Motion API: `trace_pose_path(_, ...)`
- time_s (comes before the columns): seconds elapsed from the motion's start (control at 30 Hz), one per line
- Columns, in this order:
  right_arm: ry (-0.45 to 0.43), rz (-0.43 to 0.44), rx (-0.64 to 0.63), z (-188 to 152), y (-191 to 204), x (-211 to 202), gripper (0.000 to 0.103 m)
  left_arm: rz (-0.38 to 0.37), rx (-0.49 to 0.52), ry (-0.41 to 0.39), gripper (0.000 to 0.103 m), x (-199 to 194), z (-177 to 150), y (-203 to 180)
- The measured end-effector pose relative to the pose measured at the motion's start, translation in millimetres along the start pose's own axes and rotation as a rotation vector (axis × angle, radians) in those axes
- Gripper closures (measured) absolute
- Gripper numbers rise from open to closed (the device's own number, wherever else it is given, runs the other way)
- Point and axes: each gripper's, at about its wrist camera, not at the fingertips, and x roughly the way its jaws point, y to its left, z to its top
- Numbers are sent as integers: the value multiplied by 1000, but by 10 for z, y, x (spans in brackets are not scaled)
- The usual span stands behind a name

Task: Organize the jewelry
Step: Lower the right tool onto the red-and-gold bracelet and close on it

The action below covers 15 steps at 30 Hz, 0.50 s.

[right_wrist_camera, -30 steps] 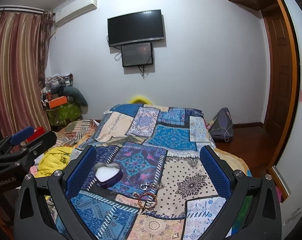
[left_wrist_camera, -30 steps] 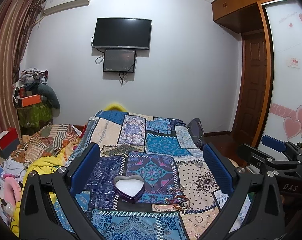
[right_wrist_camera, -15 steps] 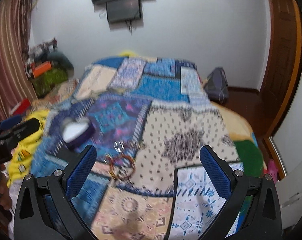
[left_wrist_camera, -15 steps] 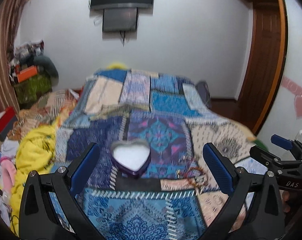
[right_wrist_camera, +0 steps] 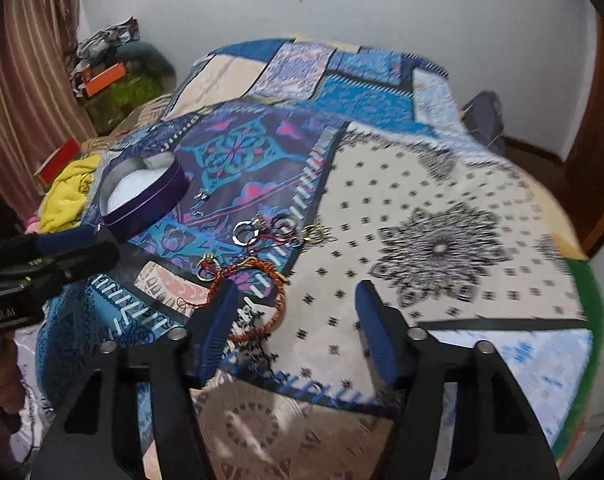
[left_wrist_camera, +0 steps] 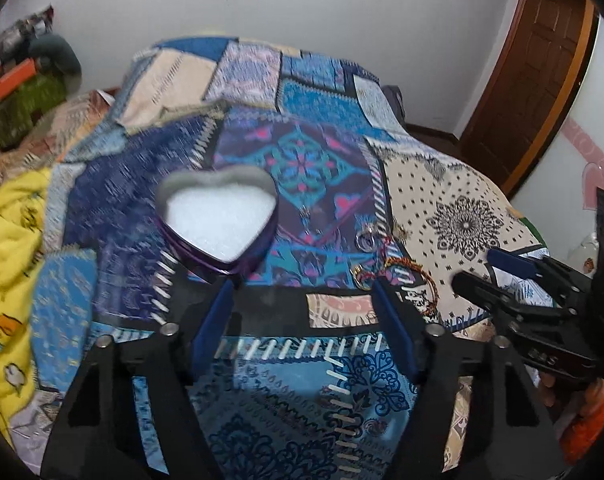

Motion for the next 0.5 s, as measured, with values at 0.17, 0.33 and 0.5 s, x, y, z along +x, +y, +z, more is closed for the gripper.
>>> trace_pose_path(0.17,30,38,-18,27,0,181,65,-67,-9,61,56,224,1,-5)
trace_pose_path(0.33,51,45,-61,41,36,335,71,-101,26,99,70,374,6,-91)
trace_pose_path(0.5,39,29,-93,35,51,361,87,-117,54,124,79,497,37,-158)
